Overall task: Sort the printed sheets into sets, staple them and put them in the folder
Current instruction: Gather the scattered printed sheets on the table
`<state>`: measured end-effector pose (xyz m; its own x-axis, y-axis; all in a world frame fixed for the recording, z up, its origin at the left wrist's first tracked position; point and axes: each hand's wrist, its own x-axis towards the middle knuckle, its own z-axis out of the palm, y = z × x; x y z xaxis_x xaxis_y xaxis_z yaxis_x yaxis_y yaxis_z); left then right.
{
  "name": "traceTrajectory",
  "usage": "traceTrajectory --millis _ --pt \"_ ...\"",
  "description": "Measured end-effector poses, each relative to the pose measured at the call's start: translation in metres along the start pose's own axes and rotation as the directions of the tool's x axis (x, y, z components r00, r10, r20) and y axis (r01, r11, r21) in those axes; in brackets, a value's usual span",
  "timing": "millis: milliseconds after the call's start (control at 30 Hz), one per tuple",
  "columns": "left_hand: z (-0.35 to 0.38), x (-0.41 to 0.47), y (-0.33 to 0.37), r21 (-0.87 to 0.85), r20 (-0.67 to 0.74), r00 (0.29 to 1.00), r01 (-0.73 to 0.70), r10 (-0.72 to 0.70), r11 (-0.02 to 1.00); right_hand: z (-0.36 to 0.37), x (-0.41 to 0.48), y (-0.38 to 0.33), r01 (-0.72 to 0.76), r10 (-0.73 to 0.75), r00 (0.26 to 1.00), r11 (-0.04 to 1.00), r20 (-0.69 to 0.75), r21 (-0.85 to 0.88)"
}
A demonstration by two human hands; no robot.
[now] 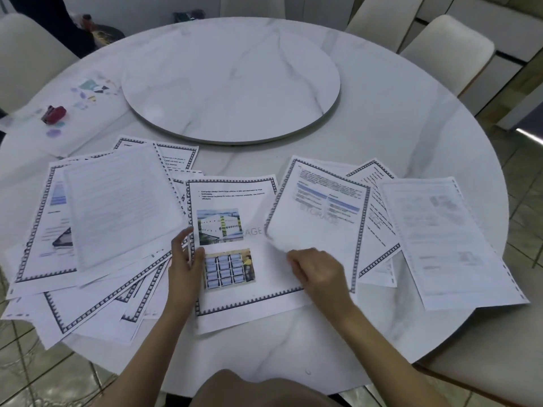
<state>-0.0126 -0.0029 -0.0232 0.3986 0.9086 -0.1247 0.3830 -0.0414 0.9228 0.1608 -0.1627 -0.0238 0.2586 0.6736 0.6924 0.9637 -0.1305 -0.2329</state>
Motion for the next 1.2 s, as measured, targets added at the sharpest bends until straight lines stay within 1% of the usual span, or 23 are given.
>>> traceTrajectory --millis 67,200,267,300,333,367,433,467,533,600,700,767,833,1033,1200 --pt "0.001 -0.001 0.002 0.03 0.005 1.0 -0.008 0.007 1.0 0.007 -0.005 -0.022 0.079 -0.08 0.997 0.996 0.017 0.041" --pt "0.0 -0.002 0.006 0.0 0.035 0.994 0.099 -0.099 0.995 0.023 -0.013 -0.051 0.198 -0.202 0.978 0.977 0.048 0.077" --pt "0.0 -0.001 0.009 0.044 0.054 0.989 0.136 -0.139 0.99 0.028 -0.017 -0.059 0.254 -0.263 0.962 0.961 0.076 0.109" --pt "0.0 0.001 0.009 0.082 0.064 0.987 0.14 -0.145 0.987 0.029 -0.019 -0.06 0.254 -0.267 0.959 0.958 0.09 0.136" --pt "0.001 0.003 0.009 0.129 0.067 0.986 0.141 -0.151 0.982 0.028 -0.02 -0.059 0.222 -0.239 0.966 0.961 0.099 0.164" --pt "0.001 0.004 0.008 0.167 0.064 0.986 0.143 -0.155 0.975 0.026 -0.022 -0.057 0.154 -0.175 0.979 0.971 0.103 0.183" --pt "0.002 0.005 0.008 0.179 0.056 0.985 0.148 -0.161 0.973 0.018 -0.023 -0.045 -0.043 0.023 0.994 0.982 0.111 0.186" --pt "0.002 0.005 0.007 0.175 0.056 0.985 0.151 -0.163 0.973 0.013 -0.023 -0.036 -0.147 0.127 0.984 0.975 0.127 0.166" --pt "0.001 0.005 0.006 0.176 0.055 0.985 0.15 -0.162 0.973 0.003 -0.023 -0.013 -0.333 0.314 0.931 0.94 0.184 0.079" --pt "0.0 0.006 0.004 0.168 0.057 0.986 0.148 -0.159 0.975 -0.008 -0.024 0.01 -0.477 0.469 0.851 0.879 0.238 -0.026" --pt "0.0 0.006 0.003 0.168 0.056 0.985 0.152 -0.164 0.974 -0.023 -0.029 0.037 -0.607 0.617 0.713 0.781 0.332 -0.148" --pt "0.0 0.006 0.003 0.172 0.062 0.984 0.154 -0.167 0.973 -0.03 -0.032 0.047 -0.635 0.657 0.649 0.746 0.385 -0.203" --pt "0.0 0.006 0.003 0.172 0.065 0.983 0.156 -0.169 0.973 -0.033 -0.032 0.052 -0.629 0.664 0.627 0.74 0.407 -0.24" --pt "-0.001 0.006 0.002 0.154 0.086 0.98 0.167 -0.182 0.974 -0.032 -0.028 0.057 -0.607 0.665 0.634 0.744 0.394 -0.28" --pt "-0.003 0.006 0.006 0.087 0.104 0.981 0.158 -0.167 0.984 -0.034 -0.027 0.061 -0.615 0.653 0.636 0.751 0.411 -0.24"
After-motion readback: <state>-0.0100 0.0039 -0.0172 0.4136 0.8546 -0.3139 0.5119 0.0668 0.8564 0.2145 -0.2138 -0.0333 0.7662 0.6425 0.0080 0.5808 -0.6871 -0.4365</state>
